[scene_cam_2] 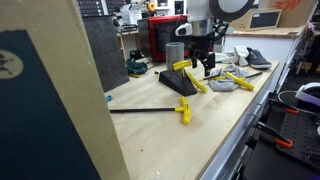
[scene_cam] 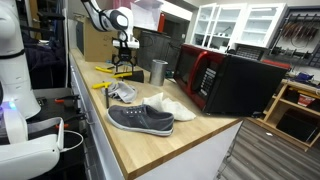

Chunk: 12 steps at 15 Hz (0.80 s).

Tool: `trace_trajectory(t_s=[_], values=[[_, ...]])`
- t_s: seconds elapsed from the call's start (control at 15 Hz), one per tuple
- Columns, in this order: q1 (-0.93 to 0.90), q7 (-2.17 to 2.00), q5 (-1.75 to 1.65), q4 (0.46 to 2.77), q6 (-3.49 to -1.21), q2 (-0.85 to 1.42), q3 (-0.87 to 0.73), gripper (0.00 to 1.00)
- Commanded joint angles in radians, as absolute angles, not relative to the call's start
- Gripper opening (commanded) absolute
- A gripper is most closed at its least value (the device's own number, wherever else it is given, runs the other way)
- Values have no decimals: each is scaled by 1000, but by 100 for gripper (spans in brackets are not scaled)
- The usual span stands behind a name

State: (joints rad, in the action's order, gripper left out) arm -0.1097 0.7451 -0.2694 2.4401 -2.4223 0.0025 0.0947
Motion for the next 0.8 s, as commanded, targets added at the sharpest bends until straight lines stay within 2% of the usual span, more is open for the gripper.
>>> trace_trajectory(t_s=[0.0, 0.33, 0.73], values=[[-115, 653, -396, 2449, -2548, 22, 104, 100], [-129, 654, -320, 2527, -2676, -1, 127, 100], [-146, 648, -231, 2614, -2692, -88, 150, 100]])
